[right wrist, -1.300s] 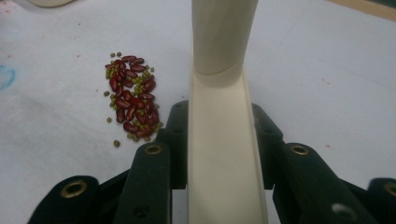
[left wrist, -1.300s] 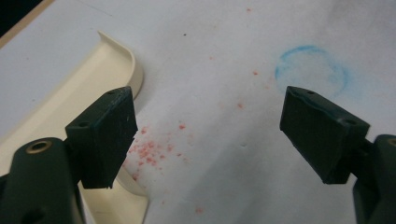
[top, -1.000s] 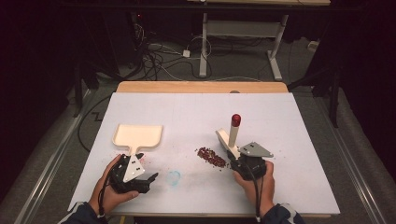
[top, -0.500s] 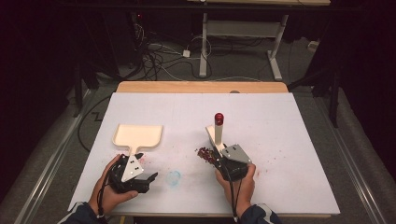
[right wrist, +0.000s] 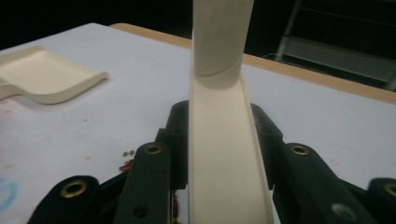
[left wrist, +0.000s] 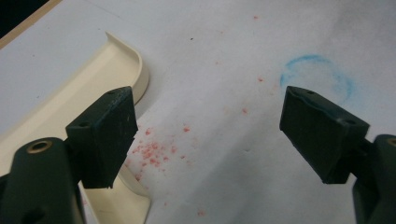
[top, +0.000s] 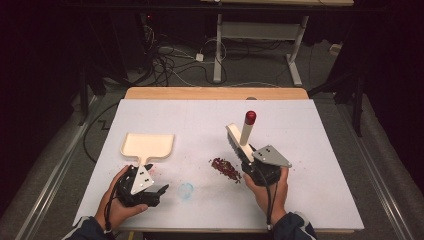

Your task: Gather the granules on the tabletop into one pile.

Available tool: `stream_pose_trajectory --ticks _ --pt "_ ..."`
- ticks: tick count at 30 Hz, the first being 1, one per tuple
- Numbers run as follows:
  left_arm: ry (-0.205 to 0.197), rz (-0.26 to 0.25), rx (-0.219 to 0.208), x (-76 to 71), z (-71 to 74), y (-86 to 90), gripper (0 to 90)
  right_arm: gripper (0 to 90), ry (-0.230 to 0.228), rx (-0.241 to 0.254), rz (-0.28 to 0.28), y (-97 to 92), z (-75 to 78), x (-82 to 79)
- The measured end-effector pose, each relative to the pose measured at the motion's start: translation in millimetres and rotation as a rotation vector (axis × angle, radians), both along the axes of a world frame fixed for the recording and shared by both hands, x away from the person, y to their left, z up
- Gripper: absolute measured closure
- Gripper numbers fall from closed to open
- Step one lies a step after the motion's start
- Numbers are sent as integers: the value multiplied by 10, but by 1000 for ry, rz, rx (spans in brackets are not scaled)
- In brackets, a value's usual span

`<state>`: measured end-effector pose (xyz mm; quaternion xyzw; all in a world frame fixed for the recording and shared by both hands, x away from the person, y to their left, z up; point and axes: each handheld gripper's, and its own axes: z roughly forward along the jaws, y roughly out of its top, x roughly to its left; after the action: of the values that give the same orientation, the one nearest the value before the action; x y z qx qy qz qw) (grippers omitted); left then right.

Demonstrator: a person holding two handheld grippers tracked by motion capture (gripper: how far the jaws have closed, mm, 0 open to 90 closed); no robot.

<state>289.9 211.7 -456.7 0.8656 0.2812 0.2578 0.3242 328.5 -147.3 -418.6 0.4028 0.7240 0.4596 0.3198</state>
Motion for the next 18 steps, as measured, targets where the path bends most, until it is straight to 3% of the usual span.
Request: stream_pose_trajectory --ticks 5,7,11,14,15,17,18 --pt "-3 -2 13 -3 -9 -10 185 678 49 50 140 -109 99 -46" --pt "-2 -2 17 -6 -12 -9 185 678 46 47 244 -152 129 -87" --pt "-3 3 20 -3 -17 -5 185 678 51 -4 454 -203 105 -175" --pt "-2 4 25 2 -15 -9 185 678 80 -19 648 -244 12 -178" --pt "-2 5 26 5 -17 -13 185 678 91 -50 698 -244 -31 -169" --pt "1 3 32 11 -19 -21 185 678 109 -86 754 -250 -94 -132" --pt "2 2 33 17 -22 -25 185 678 118 -82 791 -263 -132 -91"
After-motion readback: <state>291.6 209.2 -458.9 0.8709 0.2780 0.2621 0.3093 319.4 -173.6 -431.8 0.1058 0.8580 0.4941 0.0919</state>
